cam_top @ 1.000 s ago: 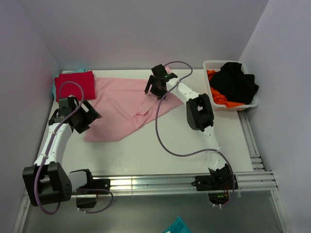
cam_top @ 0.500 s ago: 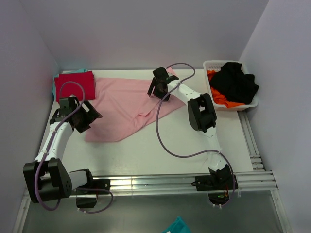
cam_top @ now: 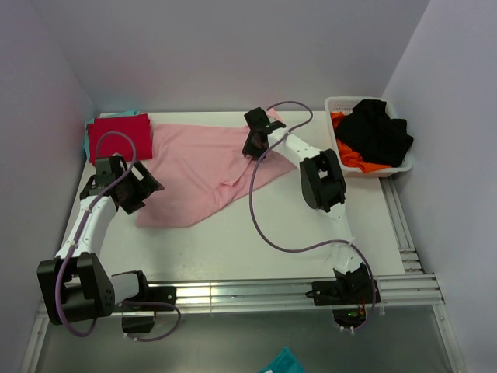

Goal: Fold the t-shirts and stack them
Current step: Flatten out the tshirt

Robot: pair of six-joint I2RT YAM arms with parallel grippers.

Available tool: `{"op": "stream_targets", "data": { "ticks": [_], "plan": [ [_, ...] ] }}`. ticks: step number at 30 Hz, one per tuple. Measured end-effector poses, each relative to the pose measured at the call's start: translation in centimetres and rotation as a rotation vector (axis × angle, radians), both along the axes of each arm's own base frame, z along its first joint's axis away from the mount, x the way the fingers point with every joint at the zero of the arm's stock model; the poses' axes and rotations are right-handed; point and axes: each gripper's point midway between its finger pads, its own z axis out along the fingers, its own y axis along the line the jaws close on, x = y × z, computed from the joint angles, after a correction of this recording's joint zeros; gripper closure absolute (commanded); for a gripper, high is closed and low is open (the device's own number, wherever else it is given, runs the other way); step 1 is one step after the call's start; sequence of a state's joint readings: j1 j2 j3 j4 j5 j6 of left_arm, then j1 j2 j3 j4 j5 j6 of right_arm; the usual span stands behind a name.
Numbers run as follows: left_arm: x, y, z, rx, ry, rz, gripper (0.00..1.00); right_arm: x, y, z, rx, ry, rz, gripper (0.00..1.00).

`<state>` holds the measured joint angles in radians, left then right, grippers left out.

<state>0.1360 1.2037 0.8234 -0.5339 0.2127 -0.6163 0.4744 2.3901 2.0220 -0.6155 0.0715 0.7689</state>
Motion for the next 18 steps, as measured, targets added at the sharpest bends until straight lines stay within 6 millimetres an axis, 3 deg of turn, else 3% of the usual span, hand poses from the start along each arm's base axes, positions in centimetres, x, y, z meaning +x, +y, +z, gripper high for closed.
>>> {"op": "stream_targets", "data": {
  "ticks": [5, 8, 9, 18],
  "plan": [
    [0.1, 0.0, -0.1, 0.002, -0.001, -0.002, 0.07, -0.2, 0.0, -0.2, -0.004, 0.005, 0.002, 0.76],
    [0.1, 0.0, -0.2, 0.002, 0.001, -0.002, 0.07, -0.4, -0.2, -0.6, -0.014, 0.015, 0.004, 0.90],
    [0.2, 0.0, -0.2, 0.002, 0.001, -0.003, 0.07, -0.6, -0.3, -0.8, -0.017, 0.020, 0.004, 0.99],
    [0.3, 0.0, -0.4, 0.002, 0.005, -0.003, 0.07, -0.7, -0.4, -0.8, -0.019, 0.010, 0.008, 1.00]
  ]
}}
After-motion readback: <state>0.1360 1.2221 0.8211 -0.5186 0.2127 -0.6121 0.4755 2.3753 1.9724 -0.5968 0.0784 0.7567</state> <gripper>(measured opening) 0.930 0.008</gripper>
